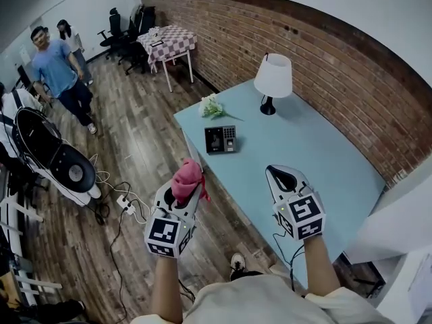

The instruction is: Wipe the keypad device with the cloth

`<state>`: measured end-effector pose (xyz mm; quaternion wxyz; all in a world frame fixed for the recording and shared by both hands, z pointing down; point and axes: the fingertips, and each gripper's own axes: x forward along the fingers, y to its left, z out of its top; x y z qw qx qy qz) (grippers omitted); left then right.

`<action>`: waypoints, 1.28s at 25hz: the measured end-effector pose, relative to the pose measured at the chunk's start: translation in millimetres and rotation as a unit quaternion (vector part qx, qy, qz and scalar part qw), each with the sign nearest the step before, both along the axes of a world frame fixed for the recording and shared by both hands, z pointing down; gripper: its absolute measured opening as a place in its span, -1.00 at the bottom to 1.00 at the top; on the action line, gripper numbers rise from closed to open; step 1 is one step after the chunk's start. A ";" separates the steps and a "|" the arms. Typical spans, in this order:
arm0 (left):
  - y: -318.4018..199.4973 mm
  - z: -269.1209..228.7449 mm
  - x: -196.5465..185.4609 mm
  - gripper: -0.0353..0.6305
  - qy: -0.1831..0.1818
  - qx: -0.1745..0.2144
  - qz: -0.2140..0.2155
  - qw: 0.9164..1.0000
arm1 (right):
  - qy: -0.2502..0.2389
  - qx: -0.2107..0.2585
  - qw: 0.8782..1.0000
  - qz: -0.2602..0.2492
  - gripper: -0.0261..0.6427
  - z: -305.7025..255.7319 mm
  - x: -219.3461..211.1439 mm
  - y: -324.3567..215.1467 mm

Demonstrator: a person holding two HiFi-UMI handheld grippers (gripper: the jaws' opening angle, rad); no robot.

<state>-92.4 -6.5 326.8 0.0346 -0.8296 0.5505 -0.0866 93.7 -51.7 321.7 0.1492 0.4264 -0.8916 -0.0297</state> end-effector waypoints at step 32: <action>-245.8 81.0 -39.5 -0.36 0.039 -0.083 -0.049 0.995 | 0.034 -0.079 0.996 -0.009 -0.86 77.3 -41.9 -189.8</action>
